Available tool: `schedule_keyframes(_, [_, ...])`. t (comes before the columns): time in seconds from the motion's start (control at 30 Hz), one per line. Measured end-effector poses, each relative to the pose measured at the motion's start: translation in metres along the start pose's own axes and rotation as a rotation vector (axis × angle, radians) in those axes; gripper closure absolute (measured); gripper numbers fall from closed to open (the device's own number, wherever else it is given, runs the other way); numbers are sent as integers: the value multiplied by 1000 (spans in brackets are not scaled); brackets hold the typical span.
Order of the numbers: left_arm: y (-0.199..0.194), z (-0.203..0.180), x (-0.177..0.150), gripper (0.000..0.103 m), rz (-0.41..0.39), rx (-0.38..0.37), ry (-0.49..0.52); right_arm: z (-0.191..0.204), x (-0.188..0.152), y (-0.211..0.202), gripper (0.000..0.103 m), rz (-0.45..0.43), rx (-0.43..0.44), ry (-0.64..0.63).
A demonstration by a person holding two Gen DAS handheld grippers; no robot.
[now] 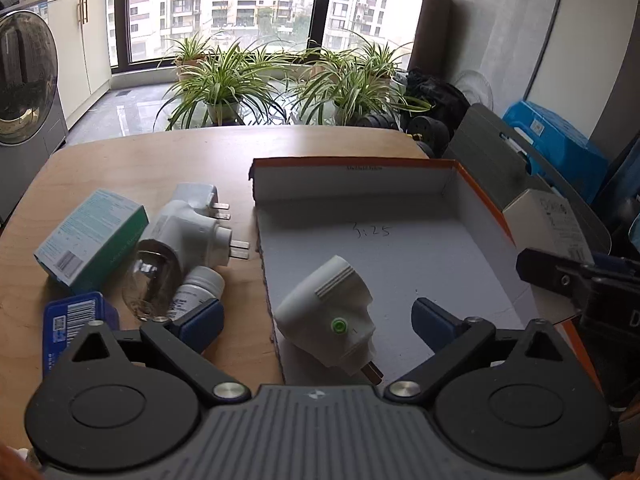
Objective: Organize rigid objects
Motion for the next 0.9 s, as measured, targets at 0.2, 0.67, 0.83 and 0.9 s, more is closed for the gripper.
schedule_keyframes(0.2, [40, 5, -3, 36, 66, 25, -2, -5, -4, 7, 32, 18, -5, 1])
schedule_keyframes(0.67, [-7, -19, 48, 37, -101, 18, 36, 2, 28, 6, 32, -31, -3, -23])
schedule_keyframes(0.83, [-22, -21, 61, 37, -137, 26, 29, 5, 44, 0, 32, -58, -10, -39])
schedule_keyframes(0.9, [-25, -21, 64, 37, -145, 24, 23, 4, 48, -1, 32, -61, -14, -46])
Point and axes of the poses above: each gripper's, at about its wrist camera, not at the fingertips, and y roughly the way its jaws point, z to its left, x to its top, the point moved 9 cm from there along y, roughly the way its jaws point, and after that the axes turned 3 degrees about z, right-handed, at the moved point
